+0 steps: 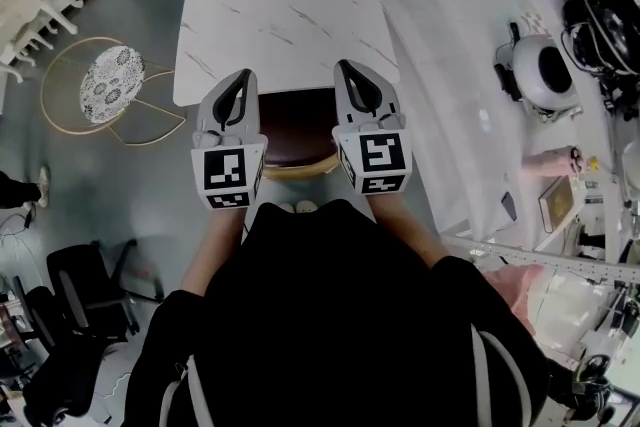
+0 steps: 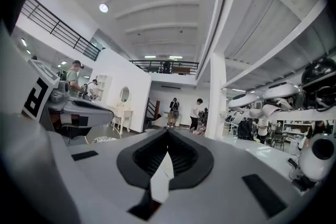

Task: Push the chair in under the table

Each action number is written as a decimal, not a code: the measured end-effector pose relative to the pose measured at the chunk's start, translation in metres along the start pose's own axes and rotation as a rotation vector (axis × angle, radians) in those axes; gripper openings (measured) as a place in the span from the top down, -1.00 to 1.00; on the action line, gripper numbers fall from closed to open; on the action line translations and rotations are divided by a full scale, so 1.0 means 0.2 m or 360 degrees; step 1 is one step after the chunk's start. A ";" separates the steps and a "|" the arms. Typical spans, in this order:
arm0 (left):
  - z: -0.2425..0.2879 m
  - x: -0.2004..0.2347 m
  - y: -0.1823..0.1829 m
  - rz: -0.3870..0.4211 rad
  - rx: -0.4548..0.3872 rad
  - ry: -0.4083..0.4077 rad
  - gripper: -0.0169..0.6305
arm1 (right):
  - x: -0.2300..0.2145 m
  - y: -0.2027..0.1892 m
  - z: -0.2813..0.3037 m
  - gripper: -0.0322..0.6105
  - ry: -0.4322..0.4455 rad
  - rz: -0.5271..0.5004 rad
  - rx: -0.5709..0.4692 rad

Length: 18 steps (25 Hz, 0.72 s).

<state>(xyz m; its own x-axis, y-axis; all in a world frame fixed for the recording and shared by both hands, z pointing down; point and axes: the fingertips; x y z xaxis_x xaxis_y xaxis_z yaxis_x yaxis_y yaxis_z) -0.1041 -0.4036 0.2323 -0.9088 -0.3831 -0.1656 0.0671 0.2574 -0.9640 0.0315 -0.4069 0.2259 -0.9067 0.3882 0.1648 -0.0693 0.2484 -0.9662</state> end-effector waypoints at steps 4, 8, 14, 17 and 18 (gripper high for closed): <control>0.01 0.00 0.01 0.0002 0.0004 -0.0009 0.92 | 0.00 0.00 0.00 0.84 0.0003 0.0001 -0.0001; 0.02 -0.01 0.00 0.0003 0.0008 -0.0015 0.92 | 0.00 0.00 0.00 0.84 0.0002 0.0012 -0.0014; 0.03 0.00 -0.02 0.0001 0.0016 -0.0018 0.92 | 0.00 -0.01 0.01 0.84 -0.0007 0.0028 -0.0010; 0.02 0.00 -0.02 0.0000 0.0015 -0.0015 0.92 | 0.00 -0.02 0.00 0.84 -0.0007 0.0032 -0.0006; 0.02 0.00 -0.02 -0.0002 0.0015 -0.0014 0.92 | 0.00 -0.02 0.00 0.84 -0.0005 0.0034 -0.0002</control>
<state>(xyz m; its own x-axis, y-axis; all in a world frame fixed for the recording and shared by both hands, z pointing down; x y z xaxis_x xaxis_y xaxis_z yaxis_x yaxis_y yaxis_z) -0.1024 -0.4070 0.2359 -0.9052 -0.3912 -0.1661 0.0699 0.2486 -0.9661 0.0313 -0.4083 0.2302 -0.9092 0.3908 0.1435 -0.0492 0.2414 -0.9692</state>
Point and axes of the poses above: the fingertips, and each gripper's own axes: z forward along the fingers, x to its left, y out of its top, and after that the axes turned 15 degrees about -x, right-handed
